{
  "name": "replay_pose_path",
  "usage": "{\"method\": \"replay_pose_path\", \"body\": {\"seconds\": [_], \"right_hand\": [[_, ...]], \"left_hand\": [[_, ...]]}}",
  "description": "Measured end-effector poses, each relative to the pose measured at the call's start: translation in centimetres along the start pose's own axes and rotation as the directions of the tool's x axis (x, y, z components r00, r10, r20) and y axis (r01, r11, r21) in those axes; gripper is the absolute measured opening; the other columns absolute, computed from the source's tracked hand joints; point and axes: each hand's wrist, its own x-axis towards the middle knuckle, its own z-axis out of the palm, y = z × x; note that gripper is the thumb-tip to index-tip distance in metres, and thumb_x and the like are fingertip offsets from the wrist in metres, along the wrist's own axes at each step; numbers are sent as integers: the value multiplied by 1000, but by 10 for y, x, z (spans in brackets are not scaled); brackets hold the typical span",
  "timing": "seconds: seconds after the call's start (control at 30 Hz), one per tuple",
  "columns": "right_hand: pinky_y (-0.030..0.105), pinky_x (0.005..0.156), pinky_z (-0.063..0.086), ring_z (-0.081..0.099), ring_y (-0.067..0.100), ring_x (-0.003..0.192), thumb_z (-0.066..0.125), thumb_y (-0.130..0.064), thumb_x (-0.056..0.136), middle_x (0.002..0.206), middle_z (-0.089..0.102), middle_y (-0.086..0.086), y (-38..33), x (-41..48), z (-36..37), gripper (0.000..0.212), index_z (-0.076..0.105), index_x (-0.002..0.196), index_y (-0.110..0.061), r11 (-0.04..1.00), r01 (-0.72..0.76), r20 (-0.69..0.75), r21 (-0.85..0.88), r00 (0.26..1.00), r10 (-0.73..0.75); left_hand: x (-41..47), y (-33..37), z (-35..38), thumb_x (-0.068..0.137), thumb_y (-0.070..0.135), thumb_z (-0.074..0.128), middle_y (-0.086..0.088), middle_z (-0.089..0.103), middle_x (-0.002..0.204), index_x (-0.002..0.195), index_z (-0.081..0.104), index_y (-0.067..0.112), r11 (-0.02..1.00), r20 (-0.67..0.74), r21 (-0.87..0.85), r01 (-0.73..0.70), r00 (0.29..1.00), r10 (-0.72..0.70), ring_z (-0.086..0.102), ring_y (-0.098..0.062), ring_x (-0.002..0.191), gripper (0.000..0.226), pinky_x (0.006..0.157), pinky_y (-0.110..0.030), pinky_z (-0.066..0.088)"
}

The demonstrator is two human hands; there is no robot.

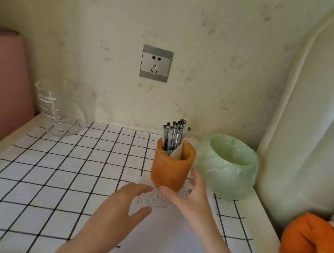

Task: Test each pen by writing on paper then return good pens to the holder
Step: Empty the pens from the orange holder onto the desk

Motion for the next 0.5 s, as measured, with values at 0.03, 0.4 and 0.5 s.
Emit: {"method": "replay_pose_path", "body": {"seconds": [0.03,0.4,0.5], "right_hand": [[15,87,34,36,2,115,82,-33,70,125,32,-16,-1,4,3,92,24,142,-29,1000,5,-11,11,1000,-5],[29,94,50,53,-2,112,92,-34,52,125,51,-21,21,45,31,101,33,134,-36,988,119,-137,96,985,-105],[37,94,51,56,5,111,91,-38,50,124,55,-17,22,49,32,97,38,132,-34,990,113,-192,80,977,-96]], "left_hand": [[3,-5,2,88,32,57,27,45,117,125,44,38,1000,8,11,-6,1000,6,41,11,107,39,78,7,28],[16,-23,1,88,26,57,29,47,108,122,46,38,995,-51,-80,53,997,-57,46,15,99,38,81,-5,37],[17,-25,-4,88,24,58,25,52,109,118,46,40,984,-36,-153,92,995,-98,49,12,100,36,78,-5,40]]}}
